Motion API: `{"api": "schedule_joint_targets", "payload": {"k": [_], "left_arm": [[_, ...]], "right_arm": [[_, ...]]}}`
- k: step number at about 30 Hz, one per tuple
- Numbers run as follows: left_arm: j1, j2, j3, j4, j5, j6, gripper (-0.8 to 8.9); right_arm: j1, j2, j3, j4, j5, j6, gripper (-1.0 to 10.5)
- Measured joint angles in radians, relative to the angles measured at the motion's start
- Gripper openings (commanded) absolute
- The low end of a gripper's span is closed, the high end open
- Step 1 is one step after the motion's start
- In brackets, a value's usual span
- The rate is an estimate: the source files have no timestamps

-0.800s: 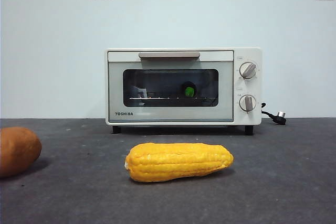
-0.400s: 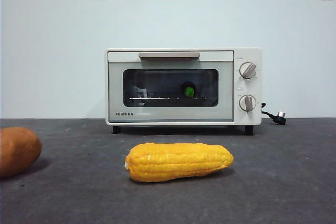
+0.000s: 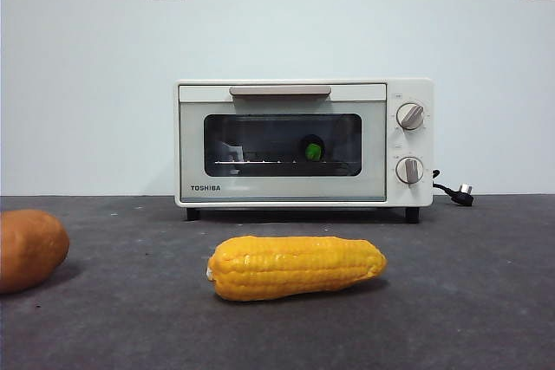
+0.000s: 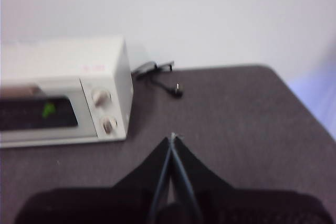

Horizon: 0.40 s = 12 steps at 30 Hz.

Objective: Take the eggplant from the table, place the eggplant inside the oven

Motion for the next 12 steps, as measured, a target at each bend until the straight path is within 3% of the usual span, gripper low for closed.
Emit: {"api": "schedule_joint_targets", "payload": {"k": [12], "left_arm": [[0.0, 0.0, 0.0, 0.0, 0.0, 0.0, -0.04]], "right_arm": [[0.0, -0.232, -0.444, 0.237, 0.0, 0.011, 0.0]]}}
